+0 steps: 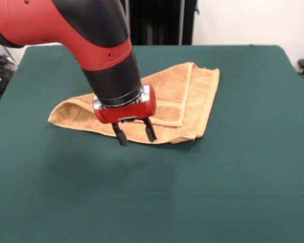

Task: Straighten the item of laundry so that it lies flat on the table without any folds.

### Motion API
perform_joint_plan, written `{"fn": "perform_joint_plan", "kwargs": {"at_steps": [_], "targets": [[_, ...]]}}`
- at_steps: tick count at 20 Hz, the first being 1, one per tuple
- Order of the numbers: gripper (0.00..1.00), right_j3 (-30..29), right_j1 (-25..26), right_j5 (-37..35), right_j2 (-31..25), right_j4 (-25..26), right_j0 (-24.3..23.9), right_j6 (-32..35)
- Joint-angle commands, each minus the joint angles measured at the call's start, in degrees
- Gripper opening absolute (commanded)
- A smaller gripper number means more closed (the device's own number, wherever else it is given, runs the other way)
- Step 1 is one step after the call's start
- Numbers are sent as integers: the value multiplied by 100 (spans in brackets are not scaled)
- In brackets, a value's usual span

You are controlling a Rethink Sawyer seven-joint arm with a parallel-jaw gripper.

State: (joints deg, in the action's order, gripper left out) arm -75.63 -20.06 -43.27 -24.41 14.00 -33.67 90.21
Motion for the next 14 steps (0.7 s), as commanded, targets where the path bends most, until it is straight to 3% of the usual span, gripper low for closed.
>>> {"fn": "perform_joint_plan", "kwargs": {"at_steps": [1, 14], "targets": [[100, -249, 331, -916, -390, -215, 129, -301], [100, -1061, 5, -1017, -464, -533, 37, 40]]}}
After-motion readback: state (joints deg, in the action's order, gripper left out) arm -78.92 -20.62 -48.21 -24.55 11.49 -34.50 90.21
